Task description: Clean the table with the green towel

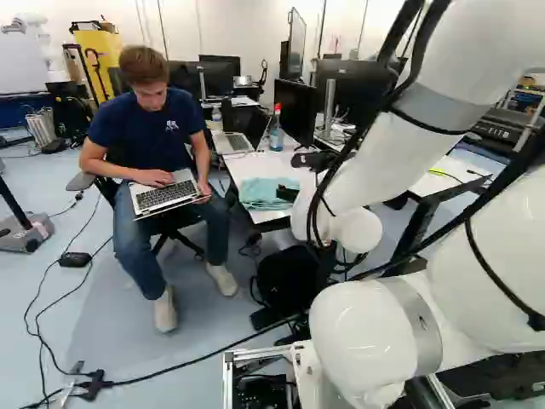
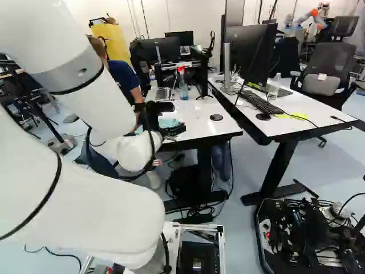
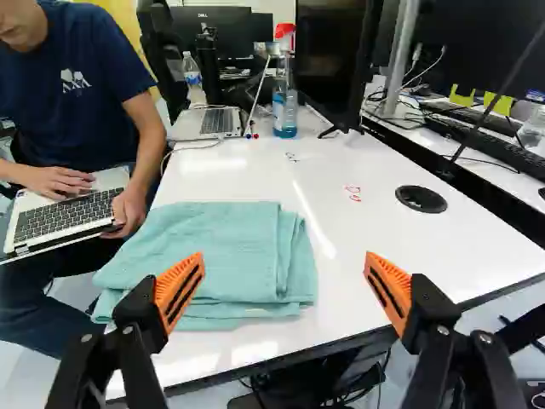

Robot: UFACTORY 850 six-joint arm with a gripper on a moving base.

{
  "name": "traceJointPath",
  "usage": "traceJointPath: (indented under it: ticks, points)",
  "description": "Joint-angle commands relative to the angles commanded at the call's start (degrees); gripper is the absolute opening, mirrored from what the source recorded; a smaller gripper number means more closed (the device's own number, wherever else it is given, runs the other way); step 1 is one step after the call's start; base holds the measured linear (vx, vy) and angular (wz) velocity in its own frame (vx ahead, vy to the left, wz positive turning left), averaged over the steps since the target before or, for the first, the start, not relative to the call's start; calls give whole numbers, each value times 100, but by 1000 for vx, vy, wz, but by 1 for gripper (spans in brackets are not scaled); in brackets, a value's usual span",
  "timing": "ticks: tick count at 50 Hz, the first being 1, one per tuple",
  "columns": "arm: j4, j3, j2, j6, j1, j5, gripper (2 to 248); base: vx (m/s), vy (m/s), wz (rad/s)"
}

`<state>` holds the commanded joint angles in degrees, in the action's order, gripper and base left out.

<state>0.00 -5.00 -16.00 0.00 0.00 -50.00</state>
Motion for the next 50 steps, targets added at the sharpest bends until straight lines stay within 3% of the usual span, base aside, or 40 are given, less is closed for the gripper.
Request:
traceJointPath:
  ticks: [28,40,50]
  points:
    - [0,-682,397,0,134,0,247,0,0,0]
    - [0,-1026,587,0,295,28,247,0,0,0]
    - [25,-1303,733,0,449,321,247,0,0,0]
